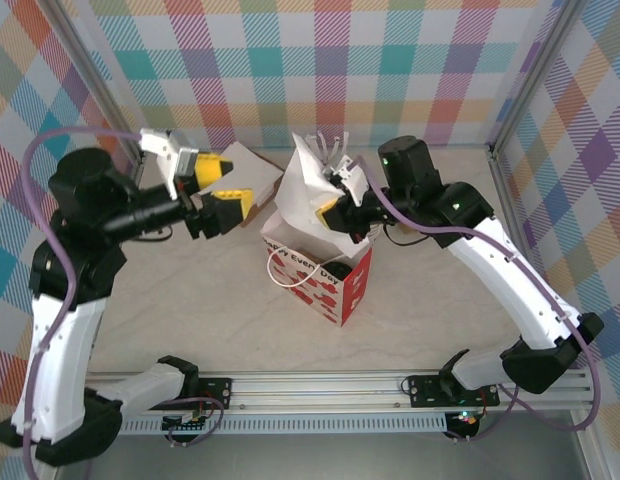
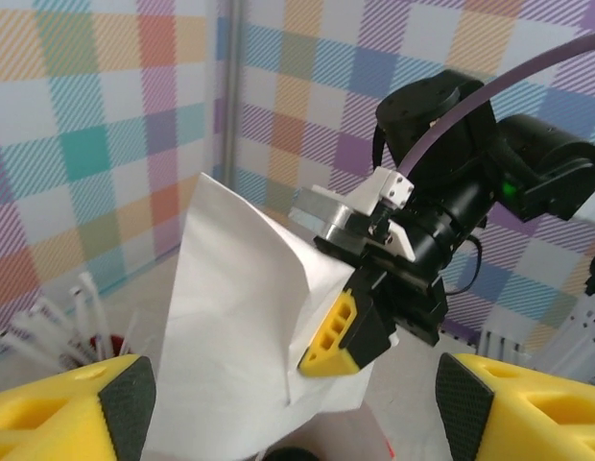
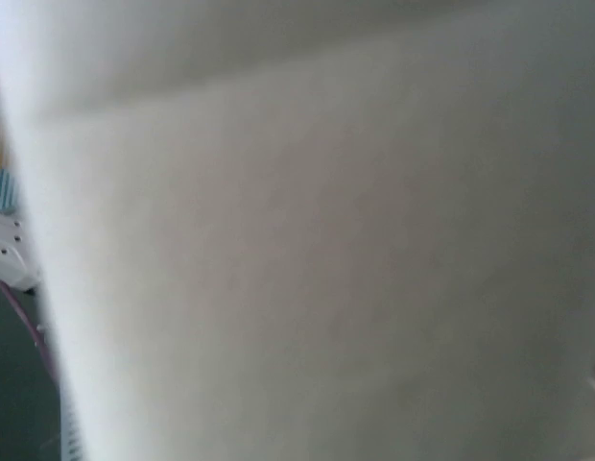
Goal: Pack the takeout coffee
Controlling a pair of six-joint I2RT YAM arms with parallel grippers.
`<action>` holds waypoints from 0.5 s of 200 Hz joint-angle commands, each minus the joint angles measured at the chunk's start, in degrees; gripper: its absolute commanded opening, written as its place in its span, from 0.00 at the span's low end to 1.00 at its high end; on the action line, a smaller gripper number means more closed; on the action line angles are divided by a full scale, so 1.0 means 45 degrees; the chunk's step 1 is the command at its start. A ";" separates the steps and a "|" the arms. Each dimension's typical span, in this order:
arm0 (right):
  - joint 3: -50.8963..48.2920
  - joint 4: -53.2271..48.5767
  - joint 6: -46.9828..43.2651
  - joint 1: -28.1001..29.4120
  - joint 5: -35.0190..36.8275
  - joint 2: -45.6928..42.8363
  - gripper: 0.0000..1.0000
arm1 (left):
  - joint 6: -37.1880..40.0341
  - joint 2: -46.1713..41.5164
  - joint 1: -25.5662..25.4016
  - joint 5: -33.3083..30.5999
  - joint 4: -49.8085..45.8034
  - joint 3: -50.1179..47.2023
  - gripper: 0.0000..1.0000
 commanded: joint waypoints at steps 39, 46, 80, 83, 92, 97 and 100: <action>0.0779 -0.2494 -0.1460 0.0472 0.1042 0.1188 0.00 | -0.0910 -0.2150 -0.0148 -0.2461 -0.0208 -0.2913 0.81; 0.0898 -0.2567 -0.1519 0.0520 0.1063 0.1355 0.00 | -0.0944 -0.2231 -0.0148 -0.2500 -0.0290 -0.3069 0.80; 0.1264 -0.3047 -0.1719 0.0706 0.1555 0.2091 0.00 | -0.0915 -0.2601 -0.0158 -0.2972 -0.0443 -0.3592 0.81; 0.1258 -0.3069 -0.1737 0.0723 0.1602 0.2132 0.00 | -0.0919 -0.2627 -0.0149 -0.2987 -0.0423 -0.3626 0.81; 0.1275 -0.3138 -0.1788 0.0776 0.1722 0.2268 0.00 | -0.0897 -0.2675 -0.0148 -0.3014 -0.0348 -0.3705 0.81; 0.1302 -0.3173 -0.1815 0.0802 0.1784 0.2357 0.00 | -0.0894 -0.2673 -0.0147 -0.3016 -0.0343 -0.3703 0.81; 0.1306 -0.3200 -0.1831 0.0815 0.1796 0.2385 0.00 | -0.0887 -0.2656 -0.0148 -0.3015 -0.0352 -0.3710 0.81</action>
